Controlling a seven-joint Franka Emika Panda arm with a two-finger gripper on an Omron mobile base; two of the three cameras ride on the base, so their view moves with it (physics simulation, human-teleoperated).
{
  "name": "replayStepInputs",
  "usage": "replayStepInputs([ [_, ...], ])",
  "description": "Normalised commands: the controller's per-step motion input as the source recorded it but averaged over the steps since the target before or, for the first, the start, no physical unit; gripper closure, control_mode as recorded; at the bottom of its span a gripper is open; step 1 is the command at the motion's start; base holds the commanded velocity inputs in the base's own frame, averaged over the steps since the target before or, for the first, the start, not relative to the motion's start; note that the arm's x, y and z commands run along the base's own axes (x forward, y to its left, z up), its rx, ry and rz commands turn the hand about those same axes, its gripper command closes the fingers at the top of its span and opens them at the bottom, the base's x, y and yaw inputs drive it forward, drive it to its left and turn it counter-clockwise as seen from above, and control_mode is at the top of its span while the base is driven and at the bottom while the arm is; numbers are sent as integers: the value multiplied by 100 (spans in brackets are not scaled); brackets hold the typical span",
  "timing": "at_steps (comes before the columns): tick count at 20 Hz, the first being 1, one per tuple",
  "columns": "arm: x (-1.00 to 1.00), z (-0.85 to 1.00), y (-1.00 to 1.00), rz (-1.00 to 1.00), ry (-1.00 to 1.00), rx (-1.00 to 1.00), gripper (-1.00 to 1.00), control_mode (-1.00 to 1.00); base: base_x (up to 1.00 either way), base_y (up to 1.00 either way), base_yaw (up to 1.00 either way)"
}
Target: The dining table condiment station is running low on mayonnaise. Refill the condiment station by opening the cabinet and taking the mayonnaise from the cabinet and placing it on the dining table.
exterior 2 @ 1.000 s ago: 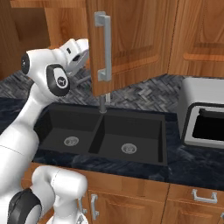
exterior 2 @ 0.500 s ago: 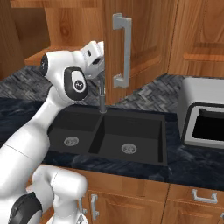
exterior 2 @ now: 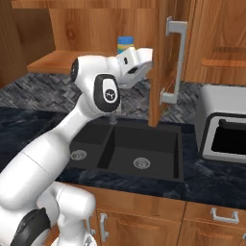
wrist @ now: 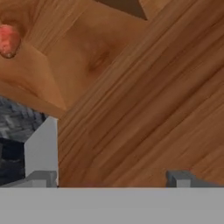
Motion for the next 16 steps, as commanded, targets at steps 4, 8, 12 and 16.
replayStepInputs([
  [4, -2, 0, -83, -6, 0, 12, -100, -100, 0, 0, 0],
  [8, 0, -4, -37, -1, 0, 8, -100, -100, 0, 0, 0],
  [12, 0, -3, -7, 0, 0, 6, -100, -100, 0, 0, 0],
  [16, -3, 0, 34, 0, -2, 5, -100, -100, 0, 0, 0],
])
